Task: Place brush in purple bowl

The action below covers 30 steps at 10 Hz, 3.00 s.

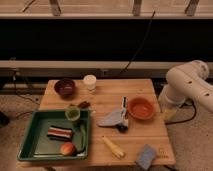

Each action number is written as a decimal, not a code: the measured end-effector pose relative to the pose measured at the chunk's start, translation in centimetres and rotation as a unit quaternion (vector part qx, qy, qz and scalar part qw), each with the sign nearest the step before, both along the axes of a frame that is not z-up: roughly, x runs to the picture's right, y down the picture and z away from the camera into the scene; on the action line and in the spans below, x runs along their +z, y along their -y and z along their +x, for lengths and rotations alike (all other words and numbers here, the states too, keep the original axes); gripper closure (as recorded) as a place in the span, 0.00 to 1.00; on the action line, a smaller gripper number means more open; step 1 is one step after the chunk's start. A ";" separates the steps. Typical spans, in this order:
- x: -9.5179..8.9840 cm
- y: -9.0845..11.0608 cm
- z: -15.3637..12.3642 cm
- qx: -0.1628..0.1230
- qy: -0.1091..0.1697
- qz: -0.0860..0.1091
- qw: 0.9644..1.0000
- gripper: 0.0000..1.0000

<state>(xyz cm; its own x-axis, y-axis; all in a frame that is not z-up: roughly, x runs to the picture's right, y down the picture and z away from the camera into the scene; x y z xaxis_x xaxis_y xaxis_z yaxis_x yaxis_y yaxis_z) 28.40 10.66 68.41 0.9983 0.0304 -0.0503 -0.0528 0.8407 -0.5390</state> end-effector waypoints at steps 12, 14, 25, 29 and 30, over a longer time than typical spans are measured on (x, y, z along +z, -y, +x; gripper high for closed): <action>0.0 0.0 0.0 0.000 0.000 0.000 1.000 0.35; 0.0 0.0 0.0 0.000 0.000 0.000 1.000 0.35; 2.3 2.9 -3.7 -0.028 0.069 0.047 0.996 0.35; 7.2 7.2 -7.8 -0.051 0.135 0.063 0.988 0.35; 9.0 8.3 -9.6 -0.062 0.151 0.066 0.984 0.35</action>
<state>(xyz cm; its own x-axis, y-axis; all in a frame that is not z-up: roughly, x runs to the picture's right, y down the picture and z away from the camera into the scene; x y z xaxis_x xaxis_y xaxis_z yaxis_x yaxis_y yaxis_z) 18.83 2.39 77.39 0.9638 -0.1057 0.2447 0.1996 0.8946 -0.3997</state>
